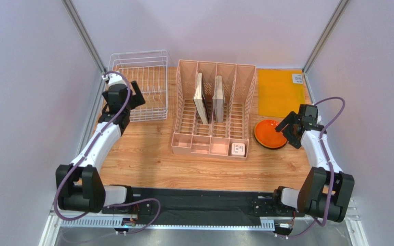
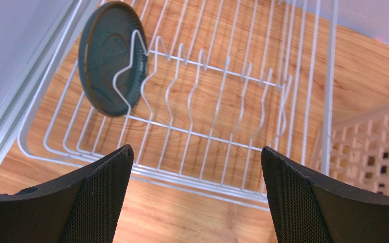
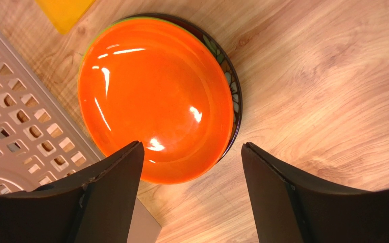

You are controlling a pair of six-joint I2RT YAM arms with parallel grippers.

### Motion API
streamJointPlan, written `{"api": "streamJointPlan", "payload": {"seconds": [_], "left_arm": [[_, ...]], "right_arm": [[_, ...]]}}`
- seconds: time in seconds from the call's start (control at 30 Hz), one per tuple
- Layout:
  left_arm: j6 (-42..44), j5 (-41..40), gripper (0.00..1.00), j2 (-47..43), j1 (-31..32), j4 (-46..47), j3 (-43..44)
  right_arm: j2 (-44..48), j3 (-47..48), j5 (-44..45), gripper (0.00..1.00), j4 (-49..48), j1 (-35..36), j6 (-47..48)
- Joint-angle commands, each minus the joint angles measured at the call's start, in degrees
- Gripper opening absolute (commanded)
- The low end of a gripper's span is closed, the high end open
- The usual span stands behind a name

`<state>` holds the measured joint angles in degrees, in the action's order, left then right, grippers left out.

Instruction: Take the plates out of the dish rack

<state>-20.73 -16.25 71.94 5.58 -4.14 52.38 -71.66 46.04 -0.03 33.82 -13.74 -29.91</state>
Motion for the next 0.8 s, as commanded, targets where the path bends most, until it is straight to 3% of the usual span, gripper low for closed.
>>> {"api": "streamJointPlan", "payload": {"seconds": [0.0,0.27,0.43,0.77], "left_arm": [[-0.19,2.09,1.0,3.81,-4.17,3.78,4.31],[1.83,-2.55,0.99,8.65,-10.5,8.27,9.13],[2.54,-1.94,0.99,14.45,-14.1,7.48,13.09],[1.75,3.5,0.89,23.15,-17.01,9.85,15.73]], "right_arm": [[2.66,4.93,5.92,0.76,3.0,1.08,1.17],[5.83,9.5,1.44,0.76,2.12,1.7,0.82],[4.87,10.3,0.91,0.76,1.69,1.7,0.73],[2.66,11.26,0.91,0.75,1.16,1.78,-0.06]]}}
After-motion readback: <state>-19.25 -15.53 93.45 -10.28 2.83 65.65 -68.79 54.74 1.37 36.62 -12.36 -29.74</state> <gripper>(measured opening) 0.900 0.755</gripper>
